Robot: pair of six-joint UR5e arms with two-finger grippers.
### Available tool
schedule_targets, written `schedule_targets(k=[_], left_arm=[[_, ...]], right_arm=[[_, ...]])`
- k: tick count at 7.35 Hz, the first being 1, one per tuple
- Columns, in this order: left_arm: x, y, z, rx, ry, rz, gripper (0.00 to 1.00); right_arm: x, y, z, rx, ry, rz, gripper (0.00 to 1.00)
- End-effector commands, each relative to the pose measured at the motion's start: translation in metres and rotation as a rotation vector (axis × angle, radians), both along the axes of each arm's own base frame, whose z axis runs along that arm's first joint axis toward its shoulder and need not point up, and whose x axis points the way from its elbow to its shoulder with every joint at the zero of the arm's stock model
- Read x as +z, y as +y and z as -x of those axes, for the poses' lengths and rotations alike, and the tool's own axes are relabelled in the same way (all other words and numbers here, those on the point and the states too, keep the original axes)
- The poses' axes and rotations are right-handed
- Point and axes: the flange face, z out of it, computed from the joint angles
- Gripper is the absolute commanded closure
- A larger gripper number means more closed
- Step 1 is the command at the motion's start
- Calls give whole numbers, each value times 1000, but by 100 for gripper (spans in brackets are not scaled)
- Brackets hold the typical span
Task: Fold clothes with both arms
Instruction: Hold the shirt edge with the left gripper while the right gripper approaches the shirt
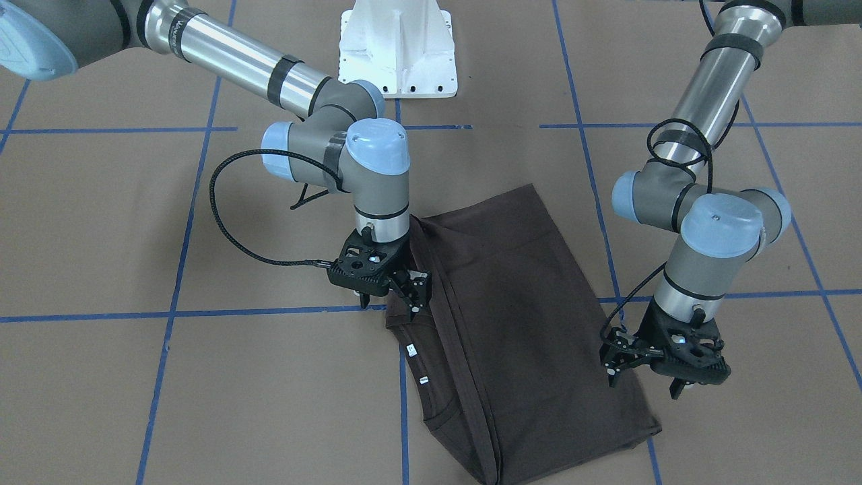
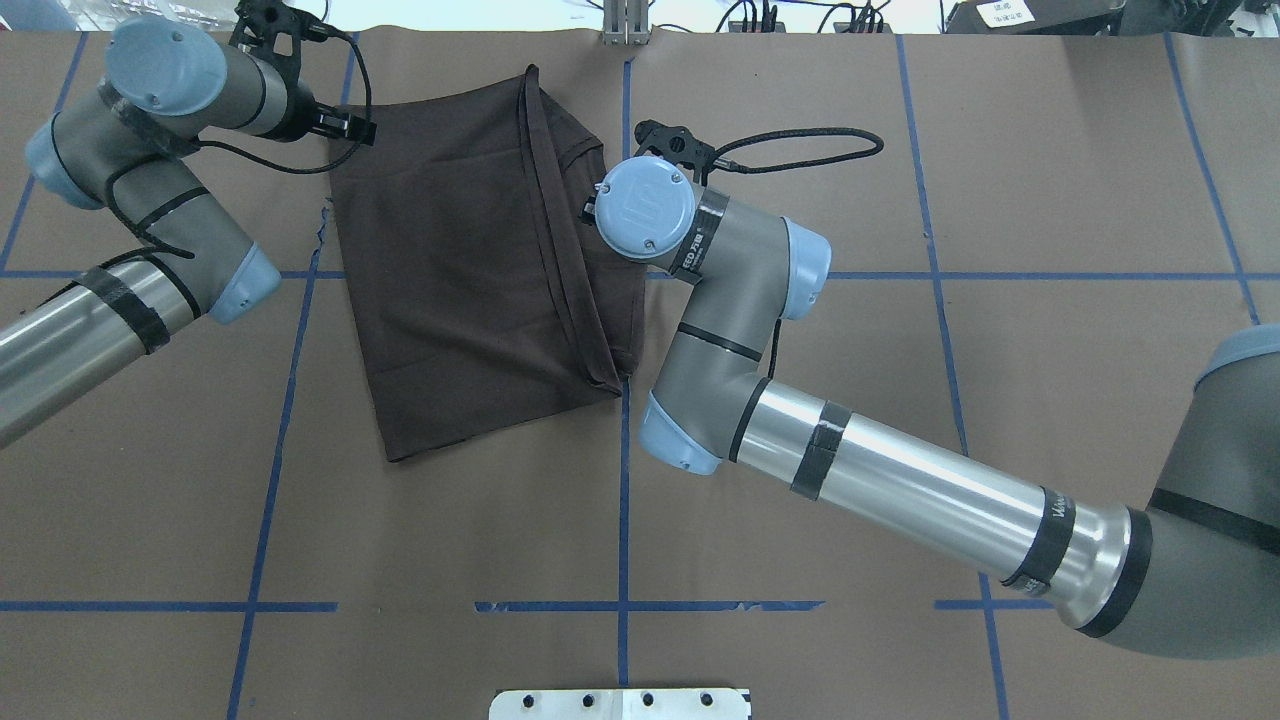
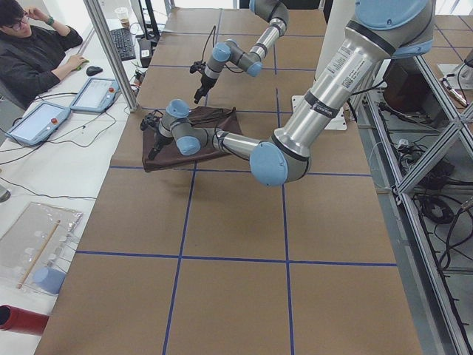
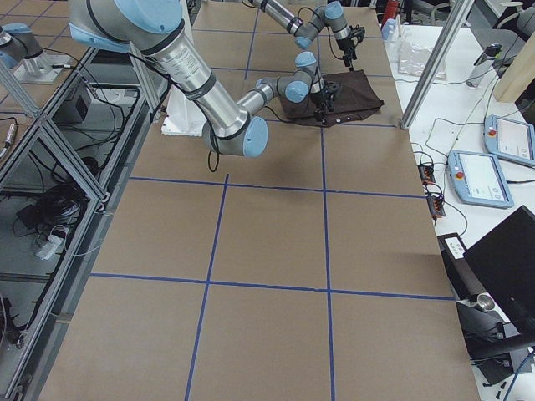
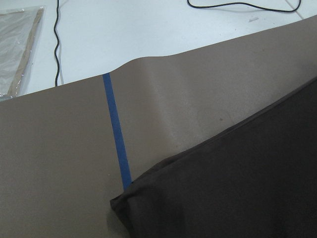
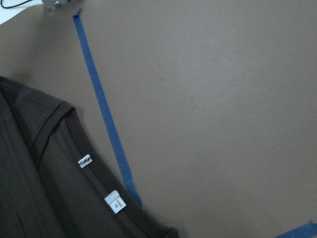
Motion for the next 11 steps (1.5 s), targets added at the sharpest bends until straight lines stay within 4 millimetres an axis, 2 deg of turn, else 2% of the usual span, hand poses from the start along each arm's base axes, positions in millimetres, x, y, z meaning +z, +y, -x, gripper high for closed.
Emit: schedule_targets(k=[1, 3, 5, 7, 8, 9, 11], left_arm=[[1, 0, 0, 0, -1, 1, 0], [1, 0, 0, 0, -1, 1, 0], [2, 1, 0, 0, -2, 2, 0], [4, 1, 1, 1, -4, 4, 0], [5, 2, 0, 3, -5, 5, 0], [5, 2, 0, 3, -5, 5, 0], [5, 2, 0, 3, -5, 5, 0]], right_arm=[[8, 8, 18, -19, 27, 4, 31], [8, 14, 23, -33, 35, 1, 46], [10, 18, 26, -56, 48, -12, 47], [13, 20, 27, -60, 55, -12, 55], [12, 20, 27, -63, 55, -15, 70], [12, 20, 27, -64, 62, -15, 100], [8, 21, 24, -64, 77, -7, 100]])
